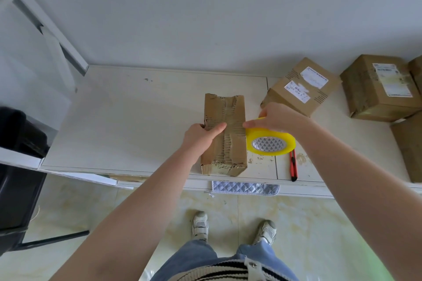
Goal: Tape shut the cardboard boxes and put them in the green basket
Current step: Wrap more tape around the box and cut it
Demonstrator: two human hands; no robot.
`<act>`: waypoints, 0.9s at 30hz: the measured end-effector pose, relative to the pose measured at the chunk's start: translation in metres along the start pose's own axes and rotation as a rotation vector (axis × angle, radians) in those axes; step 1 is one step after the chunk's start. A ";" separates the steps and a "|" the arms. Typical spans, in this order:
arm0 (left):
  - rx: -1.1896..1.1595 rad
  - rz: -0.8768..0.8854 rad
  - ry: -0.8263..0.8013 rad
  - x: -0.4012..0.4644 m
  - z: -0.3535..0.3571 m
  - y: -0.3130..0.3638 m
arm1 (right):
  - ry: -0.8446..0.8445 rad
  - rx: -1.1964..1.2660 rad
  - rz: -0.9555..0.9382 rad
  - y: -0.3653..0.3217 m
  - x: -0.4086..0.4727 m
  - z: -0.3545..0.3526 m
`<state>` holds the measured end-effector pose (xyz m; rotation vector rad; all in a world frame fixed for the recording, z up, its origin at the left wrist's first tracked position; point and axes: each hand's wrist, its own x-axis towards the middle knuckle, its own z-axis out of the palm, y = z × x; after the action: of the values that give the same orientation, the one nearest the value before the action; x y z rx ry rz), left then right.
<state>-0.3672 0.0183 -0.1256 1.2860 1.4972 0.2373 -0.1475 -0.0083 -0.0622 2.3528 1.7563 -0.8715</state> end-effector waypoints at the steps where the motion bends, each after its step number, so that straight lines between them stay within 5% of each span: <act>1: -0.028 0.009 -0.017 0.000 -0.001 0.002 | 0.005 -0.006 0.001 -0.001 0.002 0.001; 9: 0.140 0.078 0.161 -0.011 0.016 0.022 | 0.025 -0.042 -0.043 0.001 0.007 0.005; 13: 0.178 0.080 0.222 -0.010 0.014 0.020 | -0.003 0.132 -0.126 0.018 -0.001 0.004; 17: 0.240 0.092 0.255 -0.009 0.016 0.019 | 0.125 0.107 -0.094 0.029 -0.002 0.006; 22: 0.240 0.097 0.269 -0.008 0.014 0.014 | 0.091 -0.177 0.019 0.028 -0.003 0.009; 27: 0.035 0.132 0.177 -0.003 -0.008 0.003 | 0.027 -0.006 0.007 0.009 -0.002 0.017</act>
<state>-0.3719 0.0208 -0.1186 1.4245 1.5716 0.4221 -0.1462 -0.0199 -0.0779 2.3764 1.7564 -0.8362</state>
